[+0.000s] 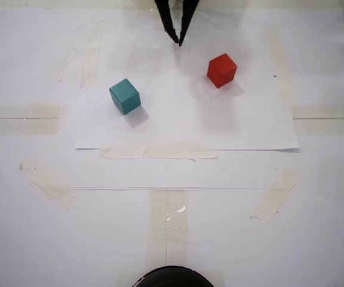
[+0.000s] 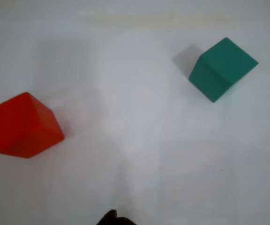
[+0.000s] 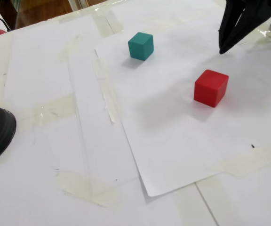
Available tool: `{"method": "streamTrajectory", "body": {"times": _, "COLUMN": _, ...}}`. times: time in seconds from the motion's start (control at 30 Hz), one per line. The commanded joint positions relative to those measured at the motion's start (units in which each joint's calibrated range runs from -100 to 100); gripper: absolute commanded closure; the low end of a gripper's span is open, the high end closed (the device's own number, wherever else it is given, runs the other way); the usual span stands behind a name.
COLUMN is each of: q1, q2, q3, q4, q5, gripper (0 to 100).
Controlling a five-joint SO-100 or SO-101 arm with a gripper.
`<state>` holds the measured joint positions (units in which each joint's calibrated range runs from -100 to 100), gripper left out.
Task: Put the red cube on the top of the blue cube.
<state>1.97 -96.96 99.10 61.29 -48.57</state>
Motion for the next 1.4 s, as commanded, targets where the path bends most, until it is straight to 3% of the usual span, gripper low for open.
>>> {"method": "streamTrajectory", "body": {"times": 0.0, "q1": 0.52, "q2": -0.46, "q3": 0.81, "q4": -0.91, "q5": 0.24, "gripper": 100}}
{"method": "streamTrajectory", "body": {"times": 0.27, "q1": 1.21, "q2": -0.46, "q3": 0.81, "q4": -1.15, "q5": -0.59, "gripper": 100}}
{"method": "streamTrajectory", "body": {"times": 0.63, "q1": 1.81, "q2": -0.46, "q3": -2.09, "q4": -1.73, "q5": 2.98, "gripper": 100}}
{"method": "streamTrajectory", "body": {"times": 0.83, "q1": 5.14, "q2": 0.31, "q3": -19.07, "q4": 5.69, "q5": 7.57, "gripper": 100}}
{"method": "streamTrajectory", "body": {"times": 0.97, "q1": 7.03, "q2": 12.67, "q3": -37.68, "q4": 11.4, "q5": 11.09, "gripper": 100}}
{"method": "streamTrajectory", "body": {"times": 1.37, "q1": -2.2, "q2": 51.21, "q3": -73.72, "q4": 17.03, "q5": 9.77, "gripper": 100}}
